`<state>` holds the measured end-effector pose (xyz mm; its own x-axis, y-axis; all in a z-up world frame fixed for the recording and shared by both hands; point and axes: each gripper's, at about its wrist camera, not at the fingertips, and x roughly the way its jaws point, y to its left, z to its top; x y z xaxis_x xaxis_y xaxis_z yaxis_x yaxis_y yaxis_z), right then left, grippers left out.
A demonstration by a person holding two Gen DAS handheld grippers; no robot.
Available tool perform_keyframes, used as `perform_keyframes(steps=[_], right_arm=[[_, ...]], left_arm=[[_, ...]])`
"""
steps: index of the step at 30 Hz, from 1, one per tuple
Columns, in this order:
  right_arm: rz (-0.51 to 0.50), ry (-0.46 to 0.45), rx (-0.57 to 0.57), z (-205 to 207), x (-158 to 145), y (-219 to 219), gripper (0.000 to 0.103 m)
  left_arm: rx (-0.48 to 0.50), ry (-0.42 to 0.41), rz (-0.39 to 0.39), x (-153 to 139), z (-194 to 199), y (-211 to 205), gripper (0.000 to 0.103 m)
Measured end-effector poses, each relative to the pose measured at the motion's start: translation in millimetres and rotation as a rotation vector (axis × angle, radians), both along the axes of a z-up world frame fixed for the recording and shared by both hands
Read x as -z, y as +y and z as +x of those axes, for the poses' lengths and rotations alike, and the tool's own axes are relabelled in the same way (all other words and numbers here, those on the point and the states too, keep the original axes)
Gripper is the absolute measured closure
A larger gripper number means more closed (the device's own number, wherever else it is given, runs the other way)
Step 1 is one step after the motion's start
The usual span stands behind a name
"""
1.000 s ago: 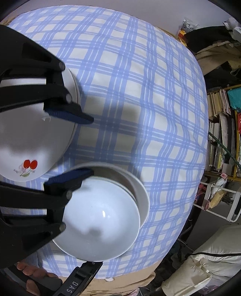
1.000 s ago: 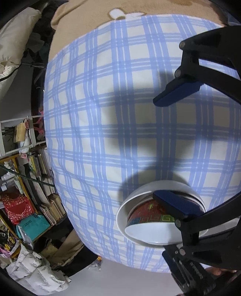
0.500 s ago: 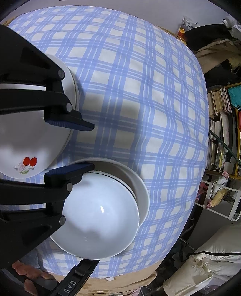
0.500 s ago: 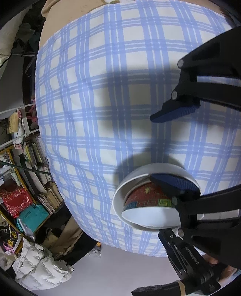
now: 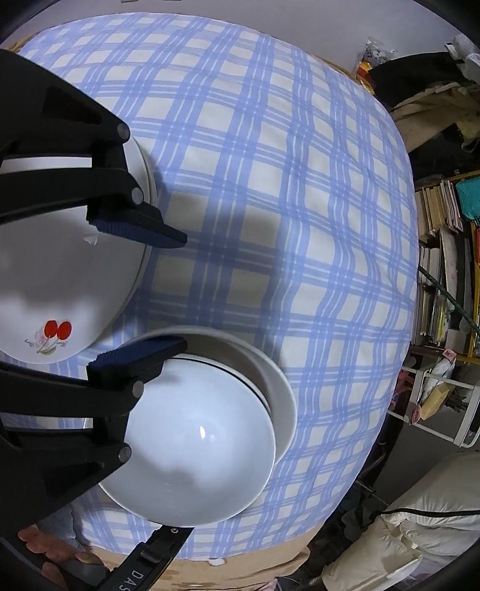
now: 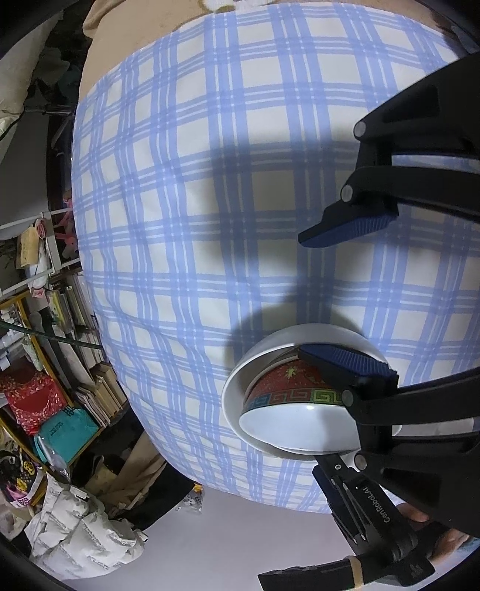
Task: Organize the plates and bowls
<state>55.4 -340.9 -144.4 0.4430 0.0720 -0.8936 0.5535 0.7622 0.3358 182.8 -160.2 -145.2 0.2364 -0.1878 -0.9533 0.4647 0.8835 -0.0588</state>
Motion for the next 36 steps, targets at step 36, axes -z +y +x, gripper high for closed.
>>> perform_keyframes(steps=[36], right_arm=[[0.055, -0.027, -0.039, 3.3, -1.1, 7.0, 0.081]], left_arm=[[0.06, 0.032, -0.052, -3.5, -5.2, -13.4, 0.096]])
